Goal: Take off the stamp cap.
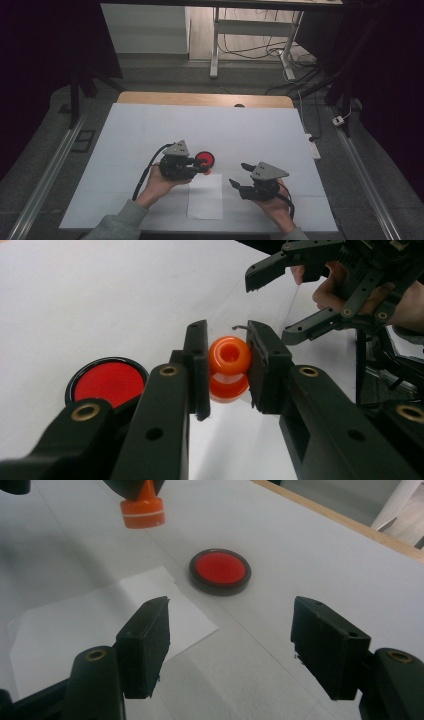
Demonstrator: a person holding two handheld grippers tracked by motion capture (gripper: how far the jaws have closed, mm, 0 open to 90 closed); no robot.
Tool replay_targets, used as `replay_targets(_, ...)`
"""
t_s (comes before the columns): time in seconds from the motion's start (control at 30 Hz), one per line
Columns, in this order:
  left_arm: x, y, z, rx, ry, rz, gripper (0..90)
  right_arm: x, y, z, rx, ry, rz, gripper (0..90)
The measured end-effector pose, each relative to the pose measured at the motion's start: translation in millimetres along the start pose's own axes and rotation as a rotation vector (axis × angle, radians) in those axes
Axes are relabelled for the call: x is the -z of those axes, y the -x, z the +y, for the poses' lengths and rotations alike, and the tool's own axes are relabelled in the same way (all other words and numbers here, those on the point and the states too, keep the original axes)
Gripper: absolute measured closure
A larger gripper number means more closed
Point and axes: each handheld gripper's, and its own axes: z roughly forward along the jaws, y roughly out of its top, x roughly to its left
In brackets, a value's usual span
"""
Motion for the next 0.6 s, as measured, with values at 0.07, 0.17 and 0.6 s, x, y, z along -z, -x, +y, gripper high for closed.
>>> replay_targets(0.07, -0.5, 0.3, 0.0, 0.000, -0.001, 0.000, 72.5, -1.5, -2.1, 1.6, 0.004, 0.001, 0.005, 31.3)
replay_targets(0.17, -1.8, -0.1, -0.1, 0.000, -0.004, -0.002, 72.5, -4.6, -5.2, 4.3, 0.012, -0.003, 0.016, 31.3)
replay_targets(0.6, -4.1, -0.6, -0.5, 0.007, -0.005, -0.013, 72.5, -24.0, -18.1, 13.2, 0.041, -0.011, 0.062, 31.3)
